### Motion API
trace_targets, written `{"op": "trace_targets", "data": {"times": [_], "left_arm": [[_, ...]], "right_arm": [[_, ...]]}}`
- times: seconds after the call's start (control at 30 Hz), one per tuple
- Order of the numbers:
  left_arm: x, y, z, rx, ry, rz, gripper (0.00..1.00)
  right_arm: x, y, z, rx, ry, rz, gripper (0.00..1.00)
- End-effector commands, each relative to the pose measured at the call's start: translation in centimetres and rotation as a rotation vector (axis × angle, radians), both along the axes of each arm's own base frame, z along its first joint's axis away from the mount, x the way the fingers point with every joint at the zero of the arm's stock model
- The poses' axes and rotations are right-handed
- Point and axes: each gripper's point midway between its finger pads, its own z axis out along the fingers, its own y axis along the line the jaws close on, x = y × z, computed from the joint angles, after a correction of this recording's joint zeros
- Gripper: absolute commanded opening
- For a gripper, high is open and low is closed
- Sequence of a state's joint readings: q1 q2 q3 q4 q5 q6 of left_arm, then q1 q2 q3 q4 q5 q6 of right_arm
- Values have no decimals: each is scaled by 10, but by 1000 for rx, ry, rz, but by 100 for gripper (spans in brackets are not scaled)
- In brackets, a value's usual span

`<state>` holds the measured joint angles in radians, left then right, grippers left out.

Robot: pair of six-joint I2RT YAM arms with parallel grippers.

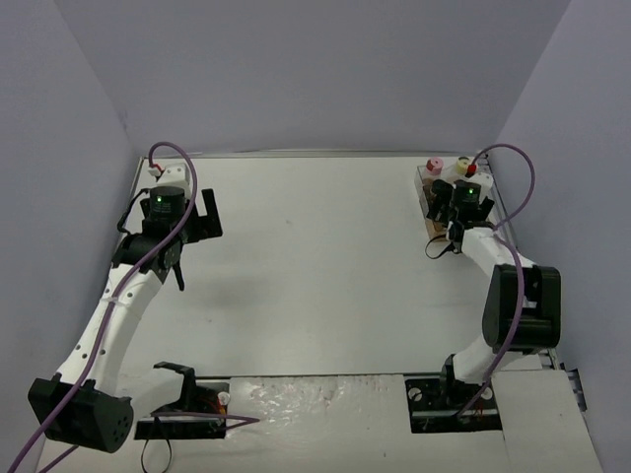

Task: Organize the condiment bottles

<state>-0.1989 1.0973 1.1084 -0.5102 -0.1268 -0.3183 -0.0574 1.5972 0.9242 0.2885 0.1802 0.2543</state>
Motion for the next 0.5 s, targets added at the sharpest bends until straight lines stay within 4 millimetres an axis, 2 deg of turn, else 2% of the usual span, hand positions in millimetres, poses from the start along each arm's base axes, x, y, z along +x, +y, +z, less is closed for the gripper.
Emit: {"op": "trace_targets", "data": {"times": [0.0,0.03,0.1,0.17,0.27,0.33,0.4,0.47], "left_arm": [[11,1,35,-34,-116,9,97],[11,1,36,-37,-117,9,97],[11,2,36,-39,-116,4,97],[11,0,40,-46,-122,-8,97],[8,-3,49,-49,-143,-42,97],[6,-3,57,-45,-163,-57,97],[3,-3,66,-36,-187,-72,97],[-1,-3,76,-30,-216,-88,97]], "right_arm": [[-3,8,127,7,-252,29,88],[-10,9,144,7,-282,35,90],[-26,14,168,14,-309,54,96],[-47,18,202,17,-385,69,100],[-75,23,229,28,-469,78,100],[-101,31,254,44,-565,80,100],[-114,33,259,63,-601,69,100],[-135,37,274,64,-659,76,100]]}}
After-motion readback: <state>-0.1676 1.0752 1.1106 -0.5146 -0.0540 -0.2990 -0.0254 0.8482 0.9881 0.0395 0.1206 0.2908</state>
